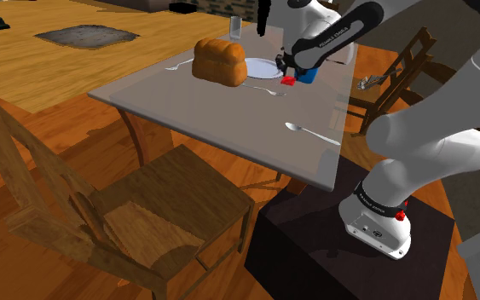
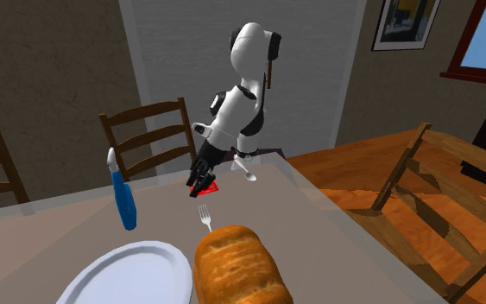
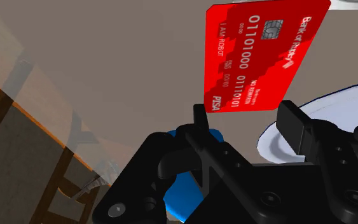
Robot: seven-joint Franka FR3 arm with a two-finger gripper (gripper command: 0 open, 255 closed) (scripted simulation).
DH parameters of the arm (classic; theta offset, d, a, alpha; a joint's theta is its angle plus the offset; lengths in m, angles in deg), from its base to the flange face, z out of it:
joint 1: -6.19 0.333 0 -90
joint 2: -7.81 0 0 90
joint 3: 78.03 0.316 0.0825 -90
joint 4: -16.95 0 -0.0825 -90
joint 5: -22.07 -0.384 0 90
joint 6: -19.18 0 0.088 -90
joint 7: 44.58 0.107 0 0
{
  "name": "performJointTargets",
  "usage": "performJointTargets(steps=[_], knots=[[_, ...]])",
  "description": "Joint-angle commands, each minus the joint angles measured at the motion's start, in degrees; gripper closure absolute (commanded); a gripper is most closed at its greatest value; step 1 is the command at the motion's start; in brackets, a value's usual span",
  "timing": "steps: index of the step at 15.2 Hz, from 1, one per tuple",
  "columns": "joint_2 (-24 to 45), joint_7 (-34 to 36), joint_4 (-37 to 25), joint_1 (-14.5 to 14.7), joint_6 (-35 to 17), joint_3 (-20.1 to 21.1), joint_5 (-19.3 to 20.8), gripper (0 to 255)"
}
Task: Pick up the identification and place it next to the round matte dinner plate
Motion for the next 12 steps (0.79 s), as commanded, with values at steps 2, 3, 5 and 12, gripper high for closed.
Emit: performJointTargets(steps=[2, 3, 5, 12], knots=[[5.89, 0.44, -4.95, -2.76, 0.61, 0.02, 4.97, 255], [7.96, 0.47, -6.78, -3.40, 0.97, -0.17, 6.56, 255], [12.11, 0.35, -10.60, -4.25, 1.86, -0.74, 9.50, 255], [17.30, 5.77, -11.40, -3.70, 0.80, -1.92, 16.88, 255]])
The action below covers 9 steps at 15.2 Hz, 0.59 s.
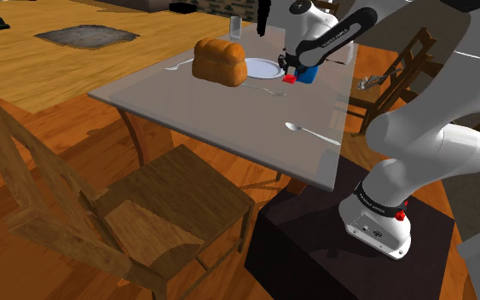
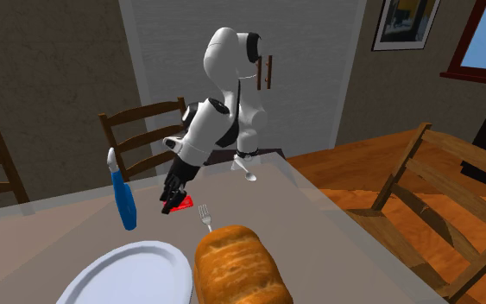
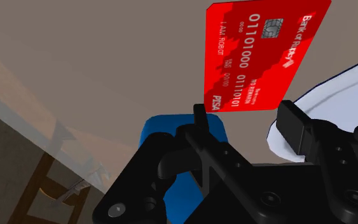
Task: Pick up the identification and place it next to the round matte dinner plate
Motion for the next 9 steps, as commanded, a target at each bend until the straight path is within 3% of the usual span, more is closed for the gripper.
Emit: performJointTargets(steps=[1, 9], knots=[[1.34, 1.95, 0.11, 0.29, -0.43, -0.37, 2.31, 255], [6.19, 9.07, 0.31, 1.88, -1.53, -2.23, 10.52, 255]])
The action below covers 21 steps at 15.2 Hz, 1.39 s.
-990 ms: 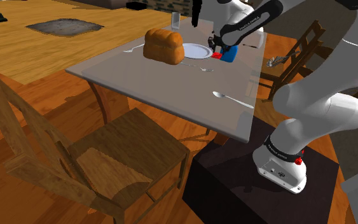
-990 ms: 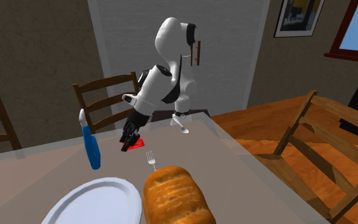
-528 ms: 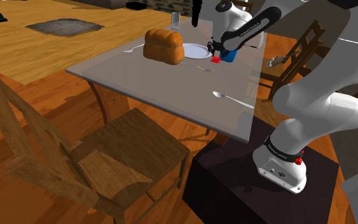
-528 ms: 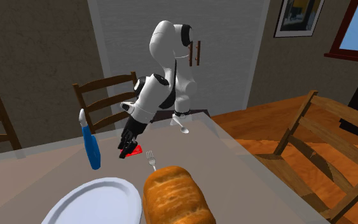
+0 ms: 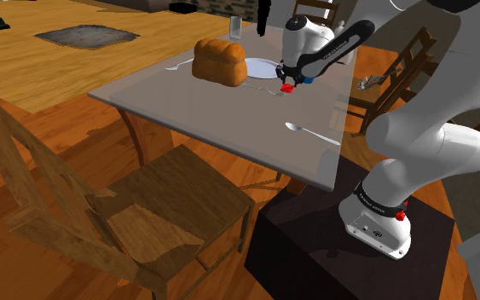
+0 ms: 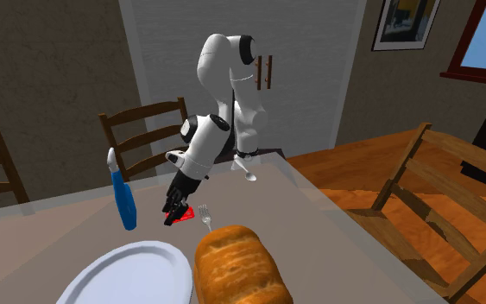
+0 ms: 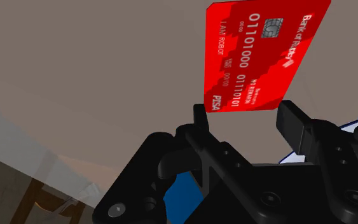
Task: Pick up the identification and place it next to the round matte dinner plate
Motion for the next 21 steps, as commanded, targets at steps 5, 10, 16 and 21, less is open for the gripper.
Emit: performJointTargets(steps=[5, 10, 16, 21], knots=[[0.53, 0.78, 0.02, 0.17, -0.16, -0.26, 0.95, 255], [0.53, 0.78, 0.02, 0.17, -0.16, -0.26, 0.94, 0], [-6.22, -4.08, 2.68, -0.89, 0.33, 2.43, -7.28, 0], [-8.05, -5.54, 3.28, -0.87, 0.50, 2.83, -9.66, 0]])
